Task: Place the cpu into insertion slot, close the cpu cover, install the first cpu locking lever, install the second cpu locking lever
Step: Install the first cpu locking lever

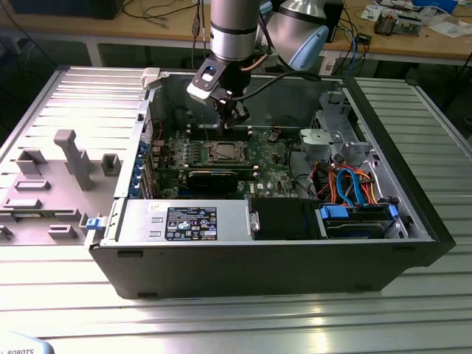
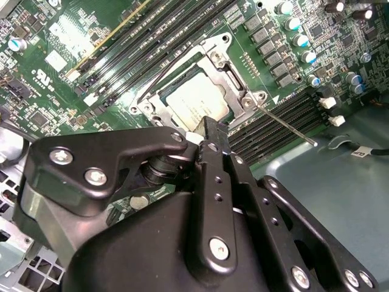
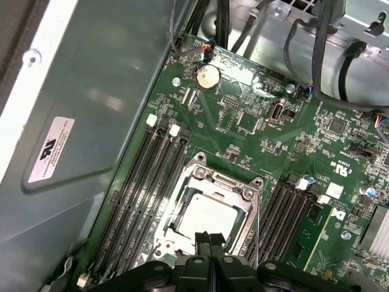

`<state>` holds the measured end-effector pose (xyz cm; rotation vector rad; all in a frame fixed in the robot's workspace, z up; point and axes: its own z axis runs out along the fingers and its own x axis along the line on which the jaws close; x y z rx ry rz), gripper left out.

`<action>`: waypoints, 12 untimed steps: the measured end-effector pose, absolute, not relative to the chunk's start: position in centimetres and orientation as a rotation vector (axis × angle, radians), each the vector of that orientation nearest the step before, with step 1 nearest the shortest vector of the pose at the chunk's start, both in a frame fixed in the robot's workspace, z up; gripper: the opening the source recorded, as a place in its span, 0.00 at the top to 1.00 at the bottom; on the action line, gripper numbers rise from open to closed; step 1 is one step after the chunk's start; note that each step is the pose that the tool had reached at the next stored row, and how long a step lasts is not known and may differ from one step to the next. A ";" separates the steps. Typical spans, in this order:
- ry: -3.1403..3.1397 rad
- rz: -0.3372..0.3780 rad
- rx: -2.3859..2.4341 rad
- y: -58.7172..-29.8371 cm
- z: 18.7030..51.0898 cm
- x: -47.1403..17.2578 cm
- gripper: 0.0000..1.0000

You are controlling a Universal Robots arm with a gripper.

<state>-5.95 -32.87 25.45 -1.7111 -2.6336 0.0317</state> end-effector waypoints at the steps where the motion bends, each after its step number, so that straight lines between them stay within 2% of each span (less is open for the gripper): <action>1: -2.639 0.032 -1.703 -32.9 25.5 -6.0 0.89; 12: -2.725 0.032 -1.563 -32.9 25.7 -6.0 0.89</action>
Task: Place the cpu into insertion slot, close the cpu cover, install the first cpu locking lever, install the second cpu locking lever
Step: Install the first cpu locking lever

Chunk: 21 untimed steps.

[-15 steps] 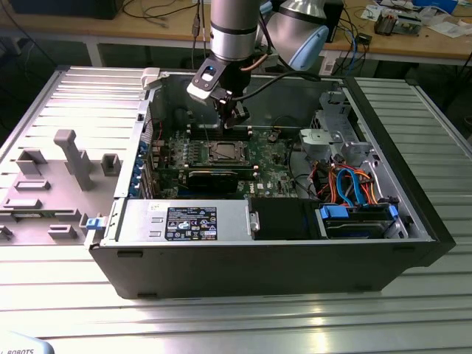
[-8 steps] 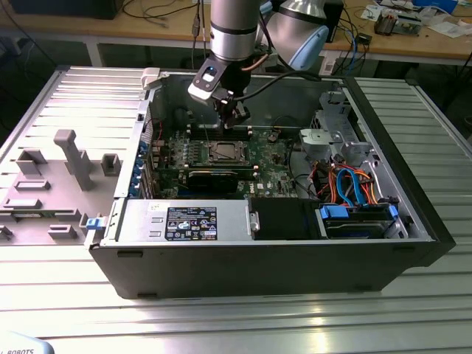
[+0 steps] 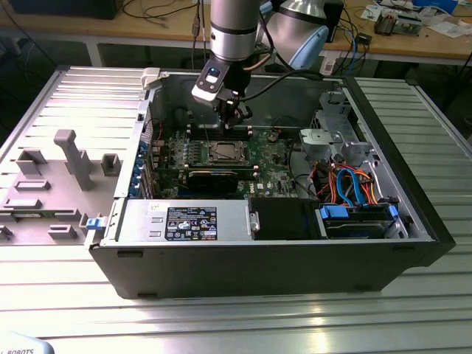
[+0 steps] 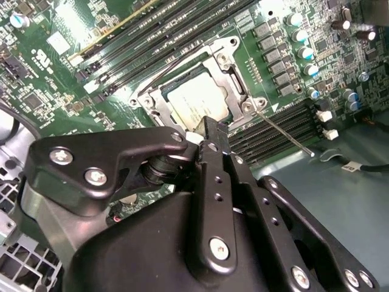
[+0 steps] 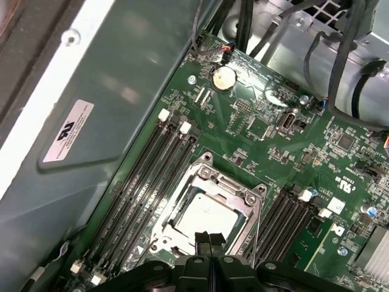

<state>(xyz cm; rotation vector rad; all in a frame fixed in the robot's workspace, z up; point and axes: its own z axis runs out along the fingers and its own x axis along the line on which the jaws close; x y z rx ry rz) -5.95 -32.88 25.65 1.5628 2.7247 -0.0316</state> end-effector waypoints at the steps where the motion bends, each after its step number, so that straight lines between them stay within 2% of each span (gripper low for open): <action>1: 2.725 -0.031 1.563 -32.9 25.9 -6.0 0.89; 21: 2.902 -0.031 1.195 -32.9 26.1 -6.0 0.89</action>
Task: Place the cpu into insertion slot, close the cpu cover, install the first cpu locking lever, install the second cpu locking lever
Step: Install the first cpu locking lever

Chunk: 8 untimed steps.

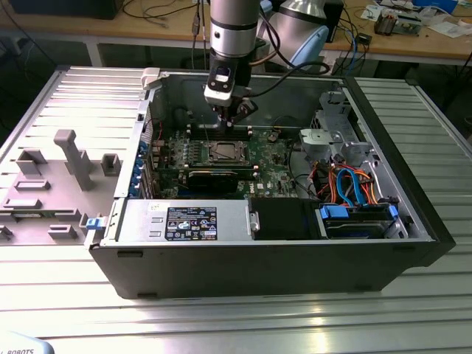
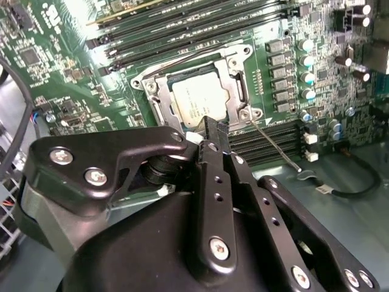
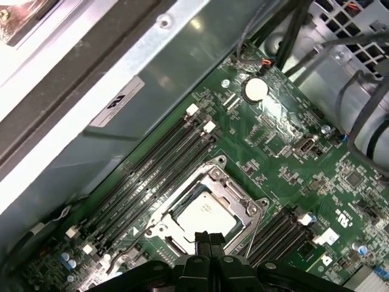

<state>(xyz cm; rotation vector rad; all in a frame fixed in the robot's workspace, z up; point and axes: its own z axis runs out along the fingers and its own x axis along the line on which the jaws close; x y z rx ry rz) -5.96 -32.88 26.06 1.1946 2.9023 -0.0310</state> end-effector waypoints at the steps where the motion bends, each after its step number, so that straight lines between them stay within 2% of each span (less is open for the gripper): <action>1: 2.905 -0.031 1.187 -32.9 26.1 -6.0 0.89; 8: 2.918 -0.031 1.155 -32.9 26.1 -6.2 0.89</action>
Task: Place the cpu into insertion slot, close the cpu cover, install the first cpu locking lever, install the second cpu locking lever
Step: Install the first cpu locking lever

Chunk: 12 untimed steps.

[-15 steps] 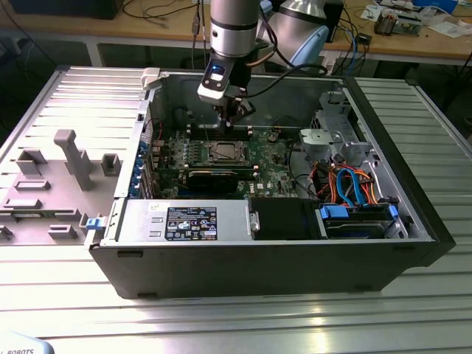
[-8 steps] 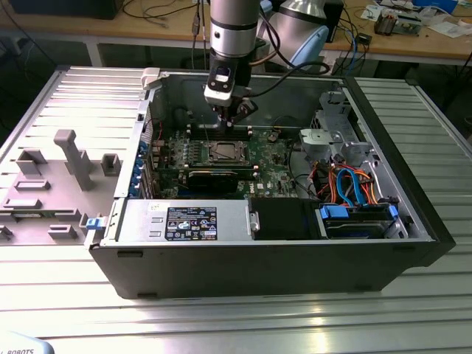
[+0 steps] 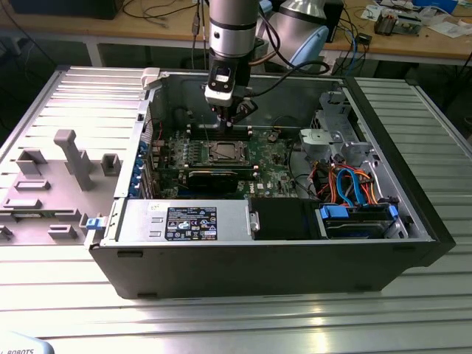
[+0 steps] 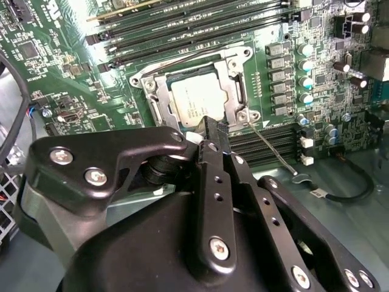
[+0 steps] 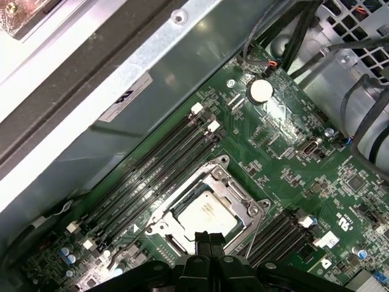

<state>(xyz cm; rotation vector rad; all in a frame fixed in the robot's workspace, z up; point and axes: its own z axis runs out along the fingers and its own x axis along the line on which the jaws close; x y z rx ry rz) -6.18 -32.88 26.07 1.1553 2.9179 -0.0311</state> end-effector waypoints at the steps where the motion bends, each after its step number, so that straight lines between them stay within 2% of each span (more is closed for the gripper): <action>1: 2.919 -0.031 1.152 -32.9 26.1 -6.3 0.89; 12: 2.994 -0.031 0.936 -32.9 26.1 -6.4 0.89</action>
